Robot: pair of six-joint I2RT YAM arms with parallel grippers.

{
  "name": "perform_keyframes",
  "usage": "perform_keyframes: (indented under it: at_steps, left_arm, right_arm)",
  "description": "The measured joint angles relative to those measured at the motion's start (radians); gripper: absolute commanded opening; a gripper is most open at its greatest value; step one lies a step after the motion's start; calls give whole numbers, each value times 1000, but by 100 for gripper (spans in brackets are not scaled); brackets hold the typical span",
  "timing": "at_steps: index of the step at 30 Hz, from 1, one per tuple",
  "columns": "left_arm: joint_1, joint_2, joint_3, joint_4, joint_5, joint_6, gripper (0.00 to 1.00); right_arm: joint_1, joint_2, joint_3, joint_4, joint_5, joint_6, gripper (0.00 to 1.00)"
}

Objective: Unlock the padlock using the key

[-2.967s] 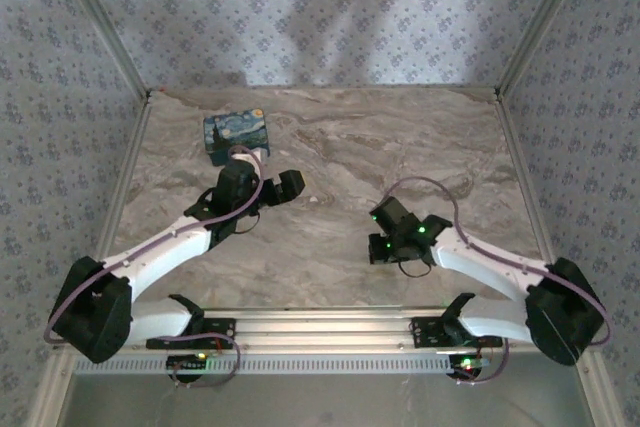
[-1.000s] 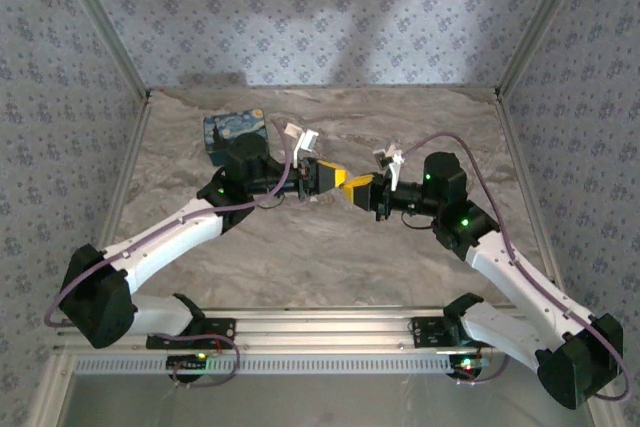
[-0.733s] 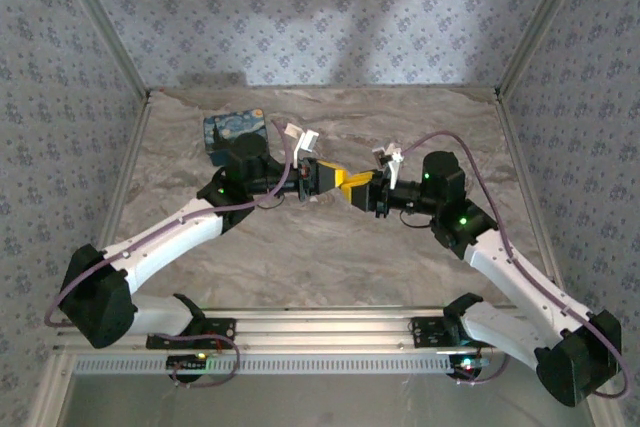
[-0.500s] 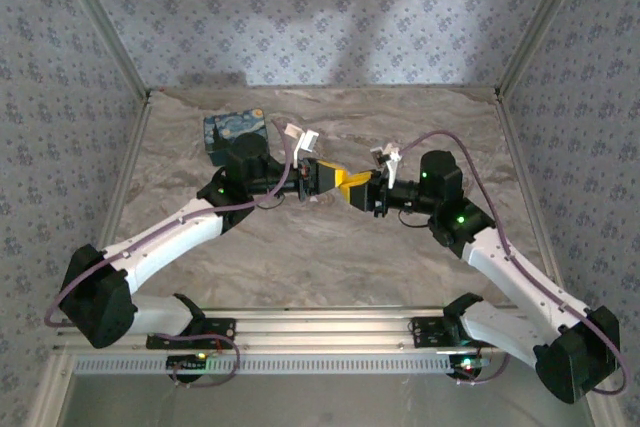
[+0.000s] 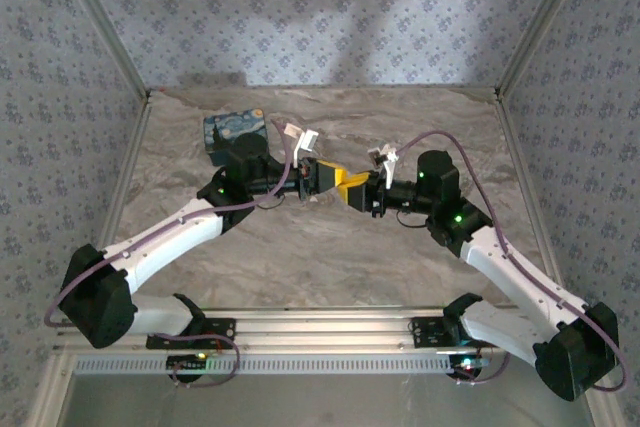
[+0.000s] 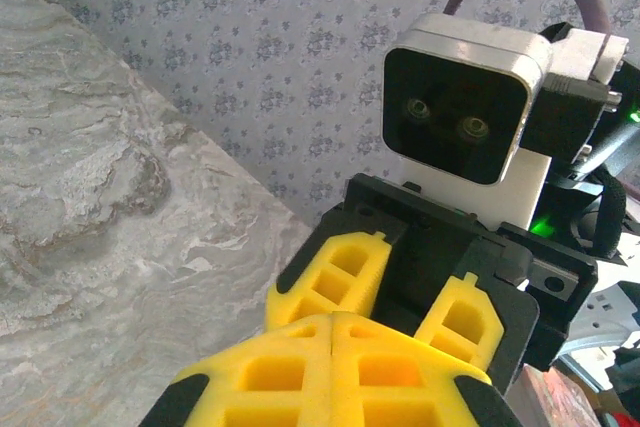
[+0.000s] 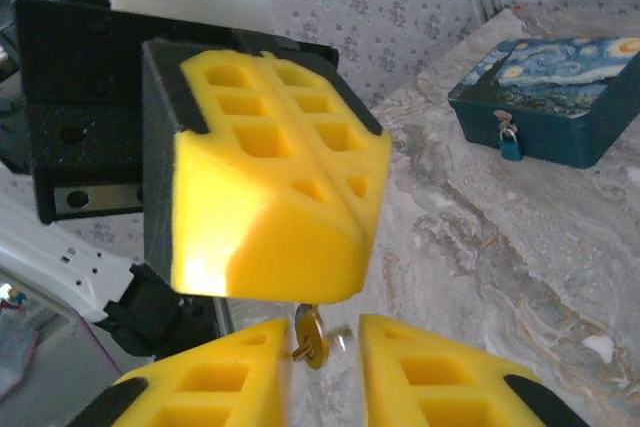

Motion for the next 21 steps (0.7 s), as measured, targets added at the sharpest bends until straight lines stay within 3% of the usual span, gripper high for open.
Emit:
perform_keyframes:
  at_steps: [6,21]
  left_arm:
    - [0,0,0,-3,0,2,0]
    - [0,-2,0,-18,-20,9,0]
  right_arm:
    - [-1,0,0,0,1,7,37]
    - [-1,0,-1,0,8,18,20]
